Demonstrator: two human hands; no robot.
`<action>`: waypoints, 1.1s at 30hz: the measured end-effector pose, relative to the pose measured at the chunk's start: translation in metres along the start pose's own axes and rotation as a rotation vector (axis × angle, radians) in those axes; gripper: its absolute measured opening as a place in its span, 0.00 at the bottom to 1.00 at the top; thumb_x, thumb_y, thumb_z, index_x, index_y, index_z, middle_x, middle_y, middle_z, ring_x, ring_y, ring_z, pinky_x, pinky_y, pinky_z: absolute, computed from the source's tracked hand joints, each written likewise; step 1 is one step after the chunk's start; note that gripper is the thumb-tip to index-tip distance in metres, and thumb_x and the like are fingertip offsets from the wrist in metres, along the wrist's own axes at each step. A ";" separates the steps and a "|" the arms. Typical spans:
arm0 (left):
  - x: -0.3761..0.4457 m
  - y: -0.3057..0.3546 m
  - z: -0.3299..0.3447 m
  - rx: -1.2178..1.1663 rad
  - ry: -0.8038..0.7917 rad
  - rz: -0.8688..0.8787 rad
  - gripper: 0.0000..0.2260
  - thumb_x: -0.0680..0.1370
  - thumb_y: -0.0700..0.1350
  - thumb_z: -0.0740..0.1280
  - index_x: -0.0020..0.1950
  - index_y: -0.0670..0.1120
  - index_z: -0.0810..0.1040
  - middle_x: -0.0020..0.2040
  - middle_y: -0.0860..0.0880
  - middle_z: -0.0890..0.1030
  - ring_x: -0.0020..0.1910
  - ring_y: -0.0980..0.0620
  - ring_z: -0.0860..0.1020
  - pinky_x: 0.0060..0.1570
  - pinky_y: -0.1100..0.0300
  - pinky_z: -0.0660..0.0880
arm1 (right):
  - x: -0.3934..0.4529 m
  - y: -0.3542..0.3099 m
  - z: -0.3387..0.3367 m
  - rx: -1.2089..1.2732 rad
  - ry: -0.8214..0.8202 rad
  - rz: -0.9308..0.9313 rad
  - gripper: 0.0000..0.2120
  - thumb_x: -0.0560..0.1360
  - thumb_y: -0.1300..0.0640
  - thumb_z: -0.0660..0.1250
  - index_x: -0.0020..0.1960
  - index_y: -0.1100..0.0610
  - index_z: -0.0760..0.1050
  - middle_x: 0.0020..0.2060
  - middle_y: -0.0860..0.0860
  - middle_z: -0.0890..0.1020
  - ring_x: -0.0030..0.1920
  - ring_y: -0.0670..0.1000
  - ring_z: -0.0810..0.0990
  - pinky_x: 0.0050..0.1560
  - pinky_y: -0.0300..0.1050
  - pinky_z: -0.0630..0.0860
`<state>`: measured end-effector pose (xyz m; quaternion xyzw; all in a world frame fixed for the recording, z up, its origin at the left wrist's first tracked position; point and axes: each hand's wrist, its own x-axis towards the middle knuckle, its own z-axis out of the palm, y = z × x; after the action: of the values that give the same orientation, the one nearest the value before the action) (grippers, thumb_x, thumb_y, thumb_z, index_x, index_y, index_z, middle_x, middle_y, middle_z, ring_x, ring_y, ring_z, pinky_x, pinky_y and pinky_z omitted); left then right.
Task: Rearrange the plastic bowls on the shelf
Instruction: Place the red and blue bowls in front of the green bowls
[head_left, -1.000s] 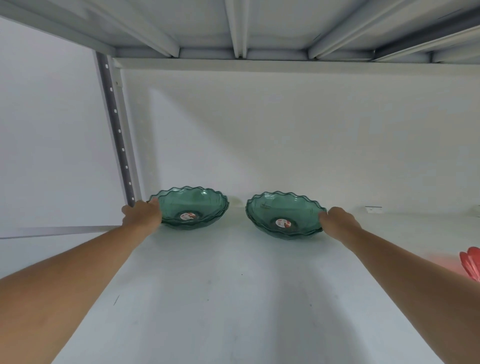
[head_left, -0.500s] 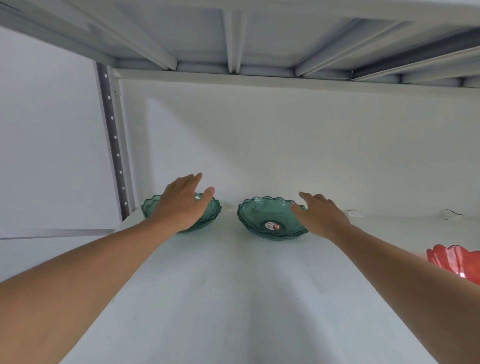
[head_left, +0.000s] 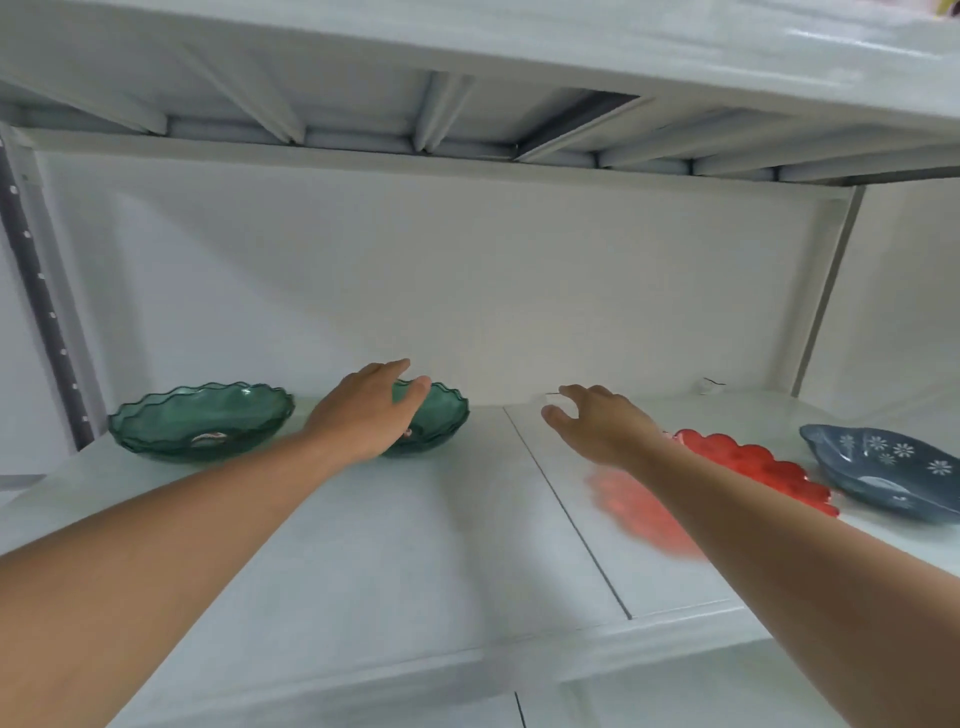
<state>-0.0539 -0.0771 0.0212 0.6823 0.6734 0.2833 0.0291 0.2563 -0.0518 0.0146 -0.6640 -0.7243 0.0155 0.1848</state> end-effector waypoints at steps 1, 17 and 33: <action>-0.003 0.018 0.007 -0.006 -0.009 -0.003 0.37 0.78 0.74 0.49 0.84 0.60 0.65 0.84 0.55 0.66 0.80 0.48 0.69 0.77 0.47 0.65 | -0.005 0.017 -0.006 0.006 0.003 -0.002 0.34 0.78 0.31 0.51 0.80 0.44 0.63 0.76 0.50 0.71 0.74 0.57 0.69 0.68 0.58 0.71; -0.031 0.205 0.104 -0.059 -0.099 0.045 0.38 0.78 0.74 0.50 0.83 0.56 0.69 0.82 0.53 0.70 0.81 0.48 0.69 0.77 0.47 0.66 | -0.072 0.221 -0.074 -0.002 0.003 0.128 0.37 0.75 0.30 0.51 0.78 0.46 0.67 0.75 0.54 0.73 0.73 0.61 0.72 0.68 0.62 0.72; -0.029 0.288 0.174 -0.062 -0.208 -0.018 0.38 0.78 0.72 0.51 0.83 0.54 0.69 0.81 0.48 0.72 0.79 0.43 0.70 0.75 0.45 0.68 | -0.107 0.352 -0.101 -0.028 0.035 0.216 0.33 0.78 0.34 0.53 0.78 0.47 0.67 0.75 0.55 0.73 0.73 0.60 0.72 0.67 0.56 0.72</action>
<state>0.2819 -0.0711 -0.0128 0.7005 0.6638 0.2316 0.1224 0.6277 -0.1365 -0.0122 -0.7409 -0.6453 0.0138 0.1855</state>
